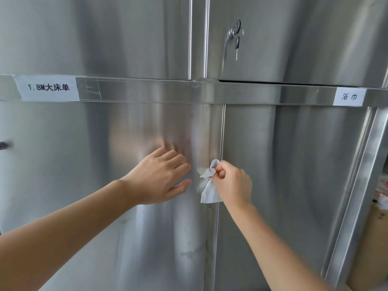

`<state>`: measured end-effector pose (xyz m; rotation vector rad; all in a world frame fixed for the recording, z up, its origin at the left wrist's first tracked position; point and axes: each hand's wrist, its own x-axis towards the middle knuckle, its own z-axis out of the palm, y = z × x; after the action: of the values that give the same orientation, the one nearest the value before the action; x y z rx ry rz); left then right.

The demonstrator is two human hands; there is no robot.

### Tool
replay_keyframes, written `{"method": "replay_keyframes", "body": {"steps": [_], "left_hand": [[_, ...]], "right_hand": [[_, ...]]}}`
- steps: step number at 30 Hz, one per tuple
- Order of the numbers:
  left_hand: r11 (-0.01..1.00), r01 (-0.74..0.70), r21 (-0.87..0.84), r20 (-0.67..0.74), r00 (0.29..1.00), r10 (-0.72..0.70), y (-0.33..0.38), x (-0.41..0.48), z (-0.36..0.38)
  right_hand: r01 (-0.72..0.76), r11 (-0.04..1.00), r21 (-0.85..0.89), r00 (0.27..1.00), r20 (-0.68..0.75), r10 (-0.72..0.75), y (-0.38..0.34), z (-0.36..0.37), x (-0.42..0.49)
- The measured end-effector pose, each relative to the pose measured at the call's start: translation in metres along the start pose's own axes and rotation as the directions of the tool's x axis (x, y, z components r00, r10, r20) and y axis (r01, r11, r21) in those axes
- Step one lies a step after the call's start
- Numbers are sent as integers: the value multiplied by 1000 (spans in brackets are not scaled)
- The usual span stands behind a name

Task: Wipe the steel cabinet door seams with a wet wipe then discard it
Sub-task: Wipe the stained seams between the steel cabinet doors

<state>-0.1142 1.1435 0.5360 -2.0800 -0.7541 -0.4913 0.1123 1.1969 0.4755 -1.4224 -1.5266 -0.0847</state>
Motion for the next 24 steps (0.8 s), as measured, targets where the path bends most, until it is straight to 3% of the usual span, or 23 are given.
{"method": "replay_keyframes", "body": {"steps": [5, 11, 18, 24], "left_hand": [[1000, -7, -21, 38, 999, 7, 14, -7, 9], [1000, -7, -8, 90, 996, 8, 23, -18, 14], [1000, 8, -9, 96, 995, -7, 26, -21, 18], [1000, 4, -24, 60, 998, -3, 30, -12, 18]], "right_hand": [[-15, 997, -71, 997, 76, 21, 18, 13, -30], [6, 989, -149, 964, 264, 34, 23, 11, -45], [114, 993, 44, 992, -59, -111, -12, -21, 2], [150, 984, 94, 985, -95, -141, -9, -17, 12]]}}
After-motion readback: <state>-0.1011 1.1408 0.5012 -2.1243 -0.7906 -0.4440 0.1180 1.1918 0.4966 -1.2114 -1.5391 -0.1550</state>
